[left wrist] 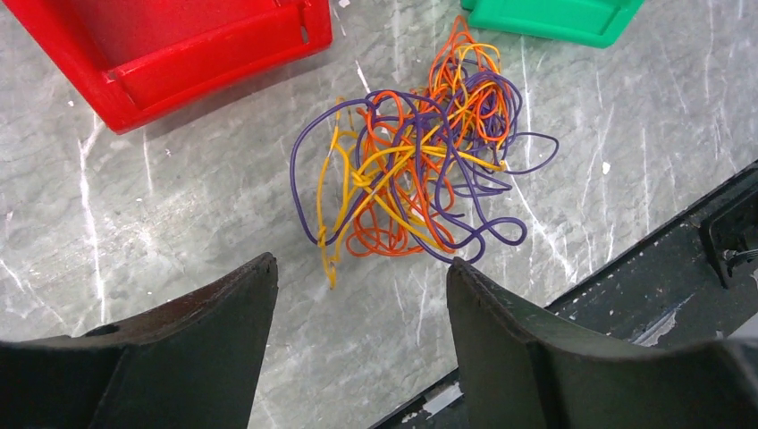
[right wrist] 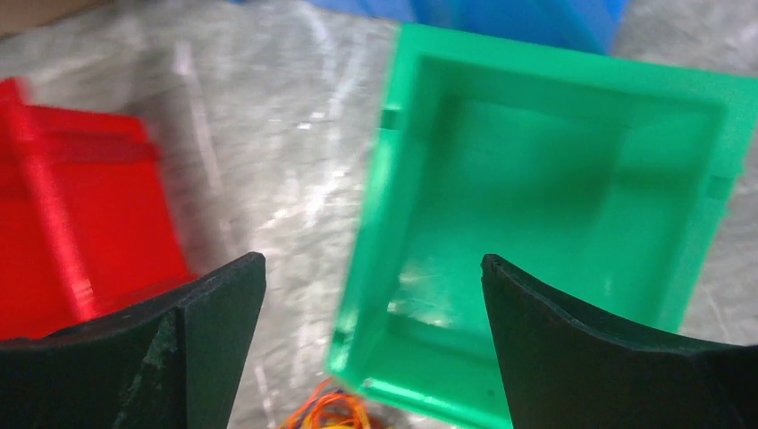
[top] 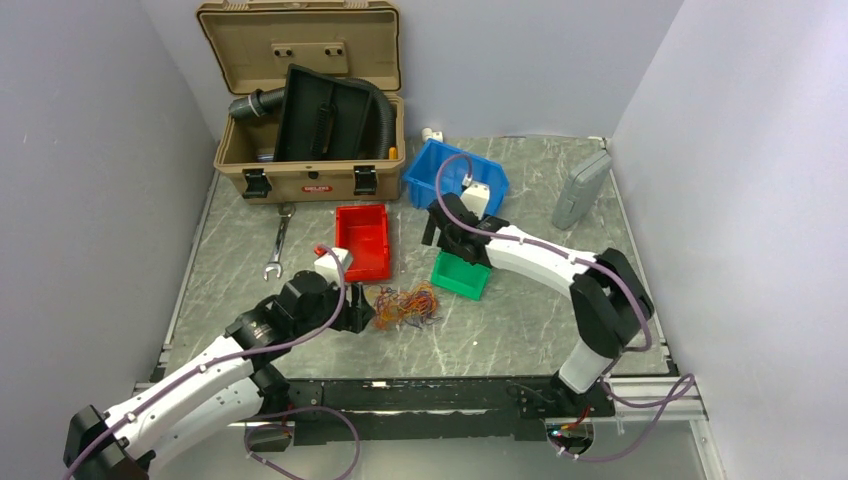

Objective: Untangle the cables

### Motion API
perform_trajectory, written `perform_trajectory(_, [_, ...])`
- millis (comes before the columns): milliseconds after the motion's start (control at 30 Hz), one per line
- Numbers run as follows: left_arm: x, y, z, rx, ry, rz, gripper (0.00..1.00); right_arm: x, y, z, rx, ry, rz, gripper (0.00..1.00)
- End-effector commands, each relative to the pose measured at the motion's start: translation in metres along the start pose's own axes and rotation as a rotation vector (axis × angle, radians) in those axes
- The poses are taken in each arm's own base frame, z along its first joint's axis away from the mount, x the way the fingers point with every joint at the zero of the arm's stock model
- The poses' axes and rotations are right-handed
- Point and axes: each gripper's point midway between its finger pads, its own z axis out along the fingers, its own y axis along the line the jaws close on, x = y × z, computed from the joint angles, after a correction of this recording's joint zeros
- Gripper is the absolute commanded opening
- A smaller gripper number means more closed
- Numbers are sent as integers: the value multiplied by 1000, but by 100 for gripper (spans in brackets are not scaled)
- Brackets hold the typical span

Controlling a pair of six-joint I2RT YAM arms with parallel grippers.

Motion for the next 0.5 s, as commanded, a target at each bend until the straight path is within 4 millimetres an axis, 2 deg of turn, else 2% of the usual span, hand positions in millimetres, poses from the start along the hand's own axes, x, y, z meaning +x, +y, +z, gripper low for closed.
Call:
perform_trajectory(0, [-21,-1,-5,-36,-42,-20,74,-3,-50,15,213,-4,55,92])
perform_trajectory(67, [-24,-2,-6,-32,-45,-15,74,-5,-72,19,248,2,84,91])
perform_trajectory(167, [-27,-6,-5,-15,-51,2,75,-9,-103,16,270,-3,112,90])
perform_trajectory(267, [-27,-14,-1,33,-46,26,75,-19,-121,9,270,-21,110,90])
perform_trajectory(367, [-26,-28,5,107,-35,29,78,-29,-116,-1,219,-28,31,93])
perform_trajectory(467, [-27,-38,13,155,-30,30,83,-30,-84,-20,53,-3,-86,98])
